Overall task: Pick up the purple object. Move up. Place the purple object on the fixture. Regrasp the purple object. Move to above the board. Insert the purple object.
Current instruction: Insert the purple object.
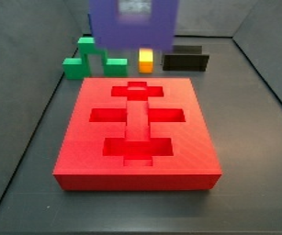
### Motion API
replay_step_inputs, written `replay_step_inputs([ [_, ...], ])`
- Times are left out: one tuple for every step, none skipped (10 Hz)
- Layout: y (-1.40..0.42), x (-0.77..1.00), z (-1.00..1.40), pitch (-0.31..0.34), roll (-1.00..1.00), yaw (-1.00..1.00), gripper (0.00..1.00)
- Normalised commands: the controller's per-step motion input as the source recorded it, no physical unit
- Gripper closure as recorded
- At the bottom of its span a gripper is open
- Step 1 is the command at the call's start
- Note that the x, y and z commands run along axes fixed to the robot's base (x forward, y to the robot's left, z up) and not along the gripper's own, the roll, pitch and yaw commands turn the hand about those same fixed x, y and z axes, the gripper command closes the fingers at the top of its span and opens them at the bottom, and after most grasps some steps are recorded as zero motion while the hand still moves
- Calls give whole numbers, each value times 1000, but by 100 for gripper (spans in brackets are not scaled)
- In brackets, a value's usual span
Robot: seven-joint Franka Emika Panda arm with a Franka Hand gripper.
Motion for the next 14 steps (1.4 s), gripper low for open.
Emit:
replay_step_inputs([
  [-609, 454, -620, -66, 177, 43, 100],
  [-594, 429, -566, -57, 166, 69, 100],
  [-646, 369, -523, -41, 200, 134, 100],
  [-617, 309, -469, -11, 194, 174, 100],
  [-409, 240, -420, -43, 56, 177, 100],
  [-354, 186, -431, -83, 9, 151, 100],
  [-383, 149, -451, -86, 20, 163, 100],
  [-231, 31, -309, -60, 0, 117, 100],
  [-80, 0, -180, -46, 0, 0, 100],
  [-97, 0, -149, -50, 0, 0, 100],
  [-149, -9, -300, -51, 19, 23, 100],
  [-149, -63, -334, -33, 66, 17, 100],
  [-120, -63, -337, -34, 76, 0, 100],
  [-91, -3, -274, -20, 121, 0, 100],
])
